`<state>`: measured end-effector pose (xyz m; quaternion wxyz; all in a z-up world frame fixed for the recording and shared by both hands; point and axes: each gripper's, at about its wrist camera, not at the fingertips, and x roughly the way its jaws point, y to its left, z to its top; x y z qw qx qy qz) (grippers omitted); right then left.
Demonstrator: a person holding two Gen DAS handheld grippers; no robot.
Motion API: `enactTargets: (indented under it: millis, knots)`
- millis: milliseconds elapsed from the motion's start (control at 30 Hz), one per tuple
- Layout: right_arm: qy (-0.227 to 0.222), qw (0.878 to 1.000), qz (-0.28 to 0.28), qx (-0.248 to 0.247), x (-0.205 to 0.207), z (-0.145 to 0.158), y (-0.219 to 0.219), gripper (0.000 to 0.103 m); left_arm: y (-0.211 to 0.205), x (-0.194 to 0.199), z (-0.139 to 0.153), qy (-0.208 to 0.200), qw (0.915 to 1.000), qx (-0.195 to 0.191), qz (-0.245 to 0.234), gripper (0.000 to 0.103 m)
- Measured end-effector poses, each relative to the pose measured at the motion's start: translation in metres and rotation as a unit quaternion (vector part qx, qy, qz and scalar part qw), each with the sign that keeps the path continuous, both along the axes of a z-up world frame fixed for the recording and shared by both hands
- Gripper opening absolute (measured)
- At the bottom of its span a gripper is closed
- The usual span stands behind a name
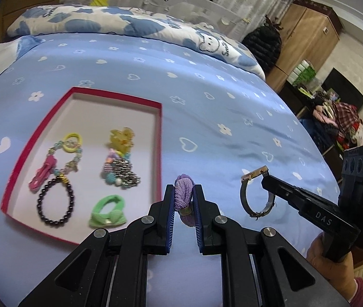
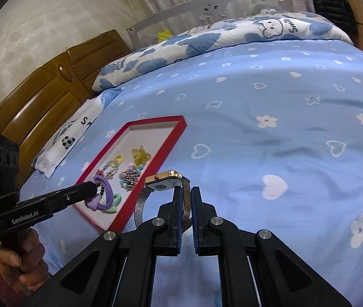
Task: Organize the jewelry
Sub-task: 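Carry the purple bow tie and wristwatch into the tray and open both tools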
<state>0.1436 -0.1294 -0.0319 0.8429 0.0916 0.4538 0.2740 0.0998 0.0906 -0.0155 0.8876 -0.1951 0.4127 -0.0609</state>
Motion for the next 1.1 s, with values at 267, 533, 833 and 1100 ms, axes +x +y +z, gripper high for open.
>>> enactTargets:
  millis: [267, 533, 833, 1100]
  knots:
    - [-0.006, 1.000, 0.022, 0.002, 0.000, 0.008, 0.026, 0.006, 0.032, -0.013, 0.005, -0.006, 0.9996, -0.005, 0.026, 0.012]
    - [-0.010, 0.999, 0.048, 0.003, 0.003, 0.011, 0.057, 0.006, 0.069, -0.024, 0.007, -0.009, 0.9984, -0.008, 0.056, 0.012]
    - [-0.012, 0.998, 0.068, 0.011, 0.009, 0.013, 0.089, 0.006, 0.094, -0.025, 0.014, -0.014, 0.9971, 0.003, 0.075, 0.012]
    - [-0.007, 0.997, 0.078, 0.011, 0.023, 0.007, 0.118, 0.006, 0.111, -0.005, 0.008, -0.006, 0.9966, 0.017, 0.080, 0.012]
